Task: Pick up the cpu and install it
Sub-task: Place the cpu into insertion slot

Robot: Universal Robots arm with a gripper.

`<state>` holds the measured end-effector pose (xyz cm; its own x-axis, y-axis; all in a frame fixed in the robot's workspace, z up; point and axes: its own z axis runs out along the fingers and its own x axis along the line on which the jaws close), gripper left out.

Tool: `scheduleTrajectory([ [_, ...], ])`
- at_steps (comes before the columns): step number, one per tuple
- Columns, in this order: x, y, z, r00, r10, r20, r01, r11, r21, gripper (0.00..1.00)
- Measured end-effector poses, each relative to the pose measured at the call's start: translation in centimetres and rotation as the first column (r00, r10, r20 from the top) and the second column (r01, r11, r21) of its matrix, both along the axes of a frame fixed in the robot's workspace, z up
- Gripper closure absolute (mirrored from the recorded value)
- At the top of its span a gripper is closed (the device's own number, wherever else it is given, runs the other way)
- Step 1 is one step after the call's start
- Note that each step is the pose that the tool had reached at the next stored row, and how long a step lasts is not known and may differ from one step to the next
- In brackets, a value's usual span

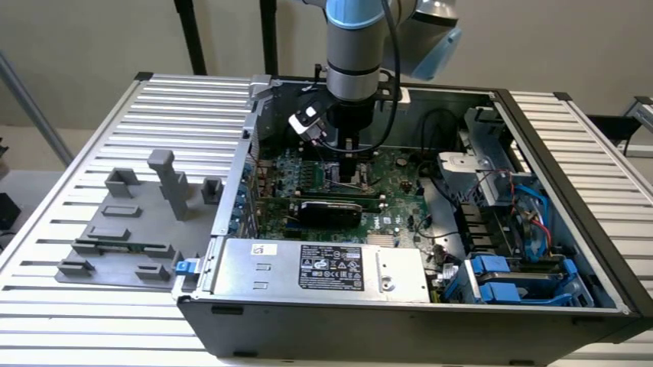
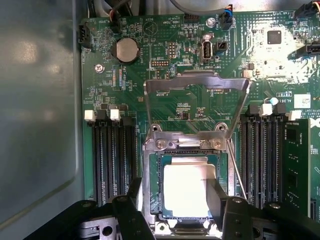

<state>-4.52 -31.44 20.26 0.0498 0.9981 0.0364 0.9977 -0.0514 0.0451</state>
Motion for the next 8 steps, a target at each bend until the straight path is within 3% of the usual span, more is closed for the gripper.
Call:
scheduleTrajectory([
  [8,0.0,-0.21,0.42,1.0,0.0,-0.0016,0.0,1.0,0.0,0.37],
])
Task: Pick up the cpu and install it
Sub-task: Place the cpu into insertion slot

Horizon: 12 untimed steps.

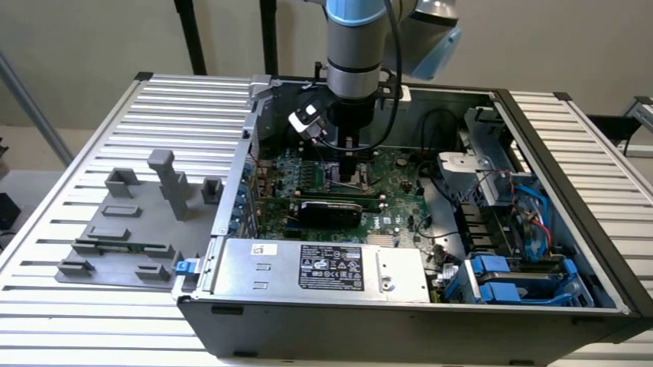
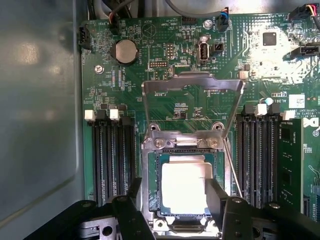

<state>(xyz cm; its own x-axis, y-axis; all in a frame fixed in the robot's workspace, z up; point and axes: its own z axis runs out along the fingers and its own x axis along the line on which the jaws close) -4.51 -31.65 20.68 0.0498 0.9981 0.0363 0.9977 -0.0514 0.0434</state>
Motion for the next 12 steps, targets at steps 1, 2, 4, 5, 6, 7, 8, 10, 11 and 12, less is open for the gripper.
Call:
scheduleTrajectory([
  [1,0.0,-0.04,0.01,1.0,0.0,-0.0001,0.0,1.0,0.0,0.37],
  [2,0.0,-0.09,0.03,1.0,0.0,-0.0001,0.0,1.0,0.0,0.39],
  [4,0.0,-0.21,0.09,1.0,0.0,-0.0004,0.0,1.0,0.0,0.46],
  [5,0.0,-0.28,0.12,1.0,0.0,-0.0007,0.0,1.0,0.0,0.53],
  [6,0.0,-0.36,0.16,1.0,0.0,-0.0009,0.0,1.0,0.0,0.53],
  [7,0.0,-0.46,0.2,1.0,0.0,-0.0012,0.0,1.0,0.0,0.58],
  [8,0.0,-0.58,0.26,1.0,0.0,-0.0017,0.0,1.0,0.0,0.64],
  [10,0.0,-0.84,0.36,1.0,0.0,-0.0025,0.0,1.0,0.0,0.76],
  [11,0.0,-0.97,0.4,1.0,0.0,-0.0029,0.0,1.0,0.0,0.76],
  [12,0.0,-1.07,0.42,1.0,0.0,-0.003,0.0,1.0,0.0001,0.82],
])
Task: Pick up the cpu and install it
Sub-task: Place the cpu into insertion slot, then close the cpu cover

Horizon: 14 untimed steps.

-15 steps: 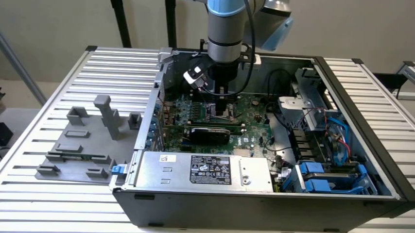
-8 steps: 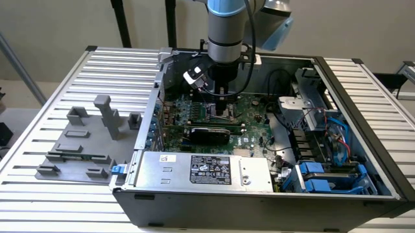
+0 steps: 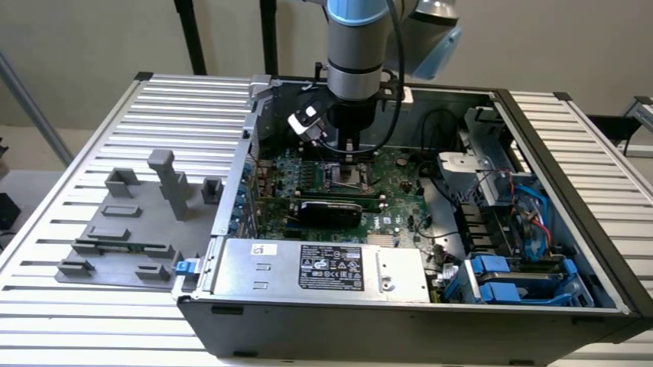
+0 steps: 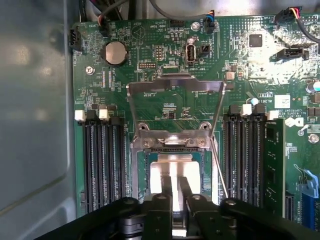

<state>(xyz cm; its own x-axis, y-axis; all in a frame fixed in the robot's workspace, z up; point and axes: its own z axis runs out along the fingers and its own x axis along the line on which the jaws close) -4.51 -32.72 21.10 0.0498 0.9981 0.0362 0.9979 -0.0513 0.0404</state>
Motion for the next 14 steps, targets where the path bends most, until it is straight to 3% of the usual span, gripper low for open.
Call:
scheduleTrajectory([
  [3,0.0,-0.03,0.0,1.0,0.0,-0.0002,0.0,1.0,0.0,0.89],
  [14,0.0,-0.04,0.01,1.0,0.0,-0.0002,0.0,1.0,-0.0001,0.89],
])
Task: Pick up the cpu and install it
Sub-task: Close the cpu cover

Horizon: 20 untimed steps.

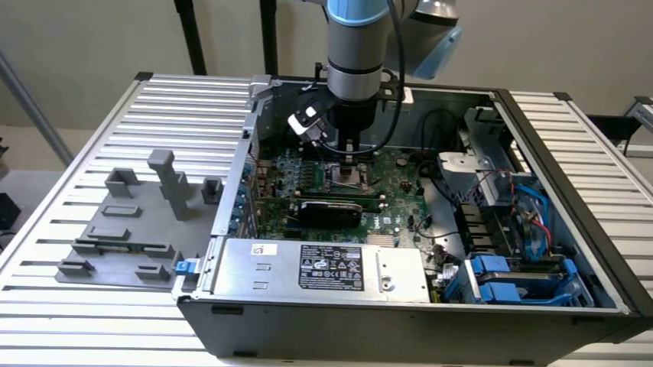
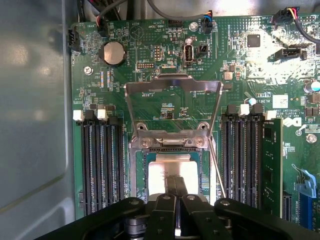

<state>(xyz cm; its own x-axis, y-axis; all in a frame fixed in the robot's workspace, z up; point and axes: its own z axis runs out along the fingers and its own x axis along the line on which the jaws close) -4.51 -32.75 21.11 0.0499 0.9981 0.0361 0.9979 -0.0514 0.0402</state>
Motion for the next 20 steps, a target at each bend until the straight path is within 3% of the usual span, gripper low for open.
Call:
scheduleTrajectory([
  [7,0.3,-0.01,0.03,1.0,0.0,-0.0016,0.0,1.0,0.0001,0.89],
  [11,1.2,-0.07,0.73,0.9999,0.0,-0.0146,0.0,1.0,0.0,0.89],
  [20,4.1,-0.47,3.86,0.9989,0.0,-0.0478,0.0,1.0,0.0001,0.89],
])
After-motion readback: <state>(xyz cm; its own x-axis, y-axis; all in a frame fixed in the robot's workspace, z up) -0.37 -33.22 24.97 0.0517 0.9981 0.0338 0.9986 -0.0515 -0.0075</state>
